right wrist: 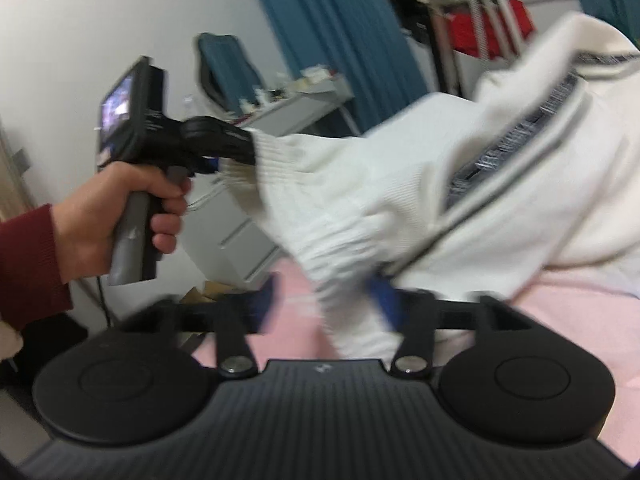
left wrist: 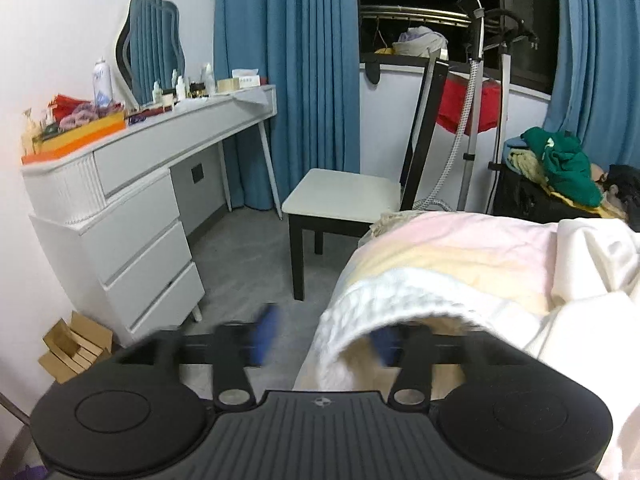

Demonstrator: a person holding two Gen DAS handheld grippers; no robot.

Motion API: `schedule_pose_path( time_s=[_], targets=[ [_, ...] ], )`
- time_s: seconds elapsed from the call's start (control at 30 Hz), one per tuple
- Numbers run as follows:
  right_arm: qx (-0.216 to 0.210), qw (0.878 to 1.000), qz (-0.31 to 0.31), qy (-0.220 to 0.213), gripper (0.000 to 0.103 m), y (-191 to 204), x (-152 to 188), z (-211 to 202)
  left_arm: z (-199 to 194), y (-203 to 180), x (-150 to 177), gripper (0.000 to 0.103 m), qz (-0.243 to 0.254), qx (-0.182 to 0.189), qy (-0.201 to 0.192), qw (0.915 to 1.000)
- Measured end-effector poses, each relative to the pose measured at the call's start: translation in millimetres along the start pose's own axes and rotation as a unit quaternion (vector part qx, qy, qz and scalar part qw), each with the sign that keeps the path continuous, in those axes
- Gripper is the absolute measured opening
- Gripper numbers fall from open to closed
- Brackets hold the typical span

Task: Fold clothes
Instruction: 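Open both grippers and lay the garment flat on the bed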

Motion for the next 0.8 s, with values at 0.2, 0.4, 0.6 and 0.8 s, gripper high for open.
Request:
schedule_pose_path(
  time_s=[0.2, 0.4, 0.6, 0.8],
  targets=[
    [0.005, 1.0, -0.019, -0.015, 0.093, 10, -12, -19, -44, 24, 42, 0.095, -0.008, 0.015, -0.002, 0.9999],
    [0.011, 0.999, -0.038, -0.031, 0.092, 20, -25, -38, -119, 11, 66, 0.096, -0.027, 0.021, -0.024, 0.9991],
    [0.033, 0.997, -0.048, -0.059, 0.092, -1, -52, -94, -192, -66, 57, 0.096, -0.029, 0.074, -0.057, 0.9952],
    [0.086, 0.988, -0.073, -0.103, 0.092, -46, -85, -164, -255, -171, 52, 0.097, -0.025, 0.151, -0.091, 0.984]
  ],
)
Point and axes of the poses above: each gripper's, at about its wrist camera, not at the fingertips, and z roughly the way its jaws point, y to its left, x to its underside, the point moved 10 cm from there along z, roughly the way its jaws point, and after that the axes turned 11 degrees about z, right-handed, at the moved point
